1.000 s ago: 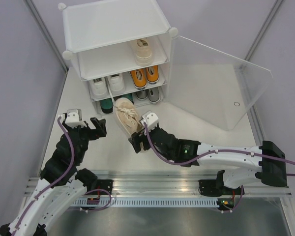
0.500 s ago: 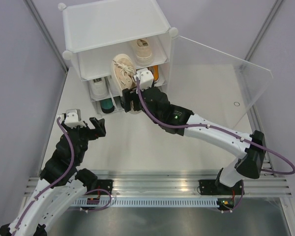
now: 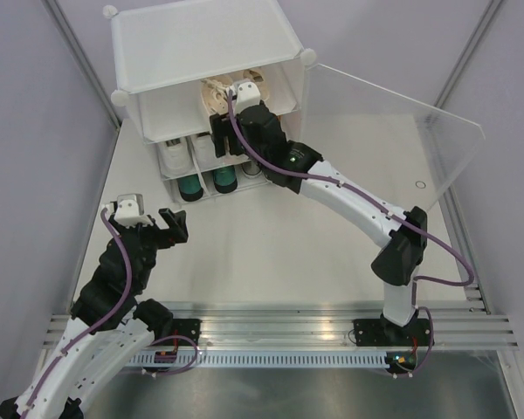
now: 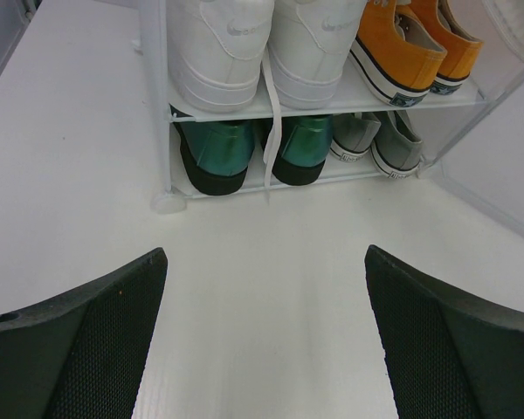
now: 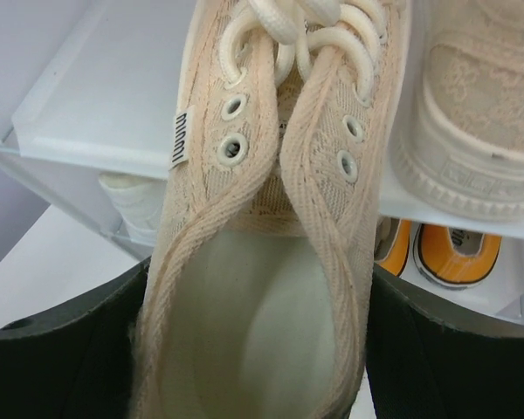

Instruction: Place and organize the shoes in the shoe cabinet

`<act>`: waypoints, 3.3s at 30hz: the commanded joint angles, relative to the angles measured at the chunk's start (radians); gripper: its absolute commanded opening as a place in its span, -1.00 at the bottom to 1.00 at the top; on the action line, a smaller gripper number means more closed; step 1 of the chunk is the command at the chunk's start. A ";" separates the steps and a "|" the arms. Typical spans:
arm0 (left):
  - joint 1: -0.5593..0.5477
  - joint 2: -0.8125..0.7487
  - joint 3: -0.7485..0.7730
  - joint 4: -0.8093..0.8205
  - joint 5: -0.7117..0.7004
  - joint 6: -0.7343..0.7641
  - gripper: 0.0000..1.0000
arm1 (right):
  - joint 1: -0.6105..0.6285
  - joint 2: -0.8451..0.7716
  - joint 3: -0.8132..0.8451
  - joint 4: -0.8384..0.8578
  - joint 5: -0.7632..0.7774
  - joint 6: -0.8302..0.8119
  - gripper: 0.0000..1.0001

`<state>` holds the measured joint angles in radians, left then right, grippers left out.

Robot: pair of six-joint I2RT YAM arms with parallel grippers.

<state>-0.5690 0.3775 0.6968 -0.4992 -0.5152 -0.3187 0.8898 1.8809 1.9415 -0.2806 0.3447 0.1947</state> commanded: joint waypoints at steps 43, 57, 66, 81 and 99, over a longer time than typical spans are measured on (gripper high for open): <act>-0.003 -0.014 0.000 0.034 0.009 0.021 0.93 | -0.072 0.182 0.384 0.046 -0.027 -0.028 0.96; -0.003 -0.012 -0.002 0.033 0.009 0.023 0.93 | -0.046 0.050 0.188 0.063 -0.067 -0.017 0.96; -0.003 -0.009 0.000 0.033 0.014 0.023 0.93 | -0.006 -0.012 0.027 0.093 0.010 -0.011 0.96; -0.003 -0.008 -0.002 0.034 0.011 0.024 0.93 | 0.003 -0.017 -0.026 0.170 0.074 -0.021 0.56; -0.003 -0.011 -0.002 0.033 0.020 0.024 0.93 | 0.003 0.128 0.163 0.219 0.217 -0.092 -0.57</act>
<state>-0.5690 0.3664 0.6968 -0.4988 -0.5129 -0.3187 0.8959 1.9831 2.0262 -0.1329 0.4938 0.1432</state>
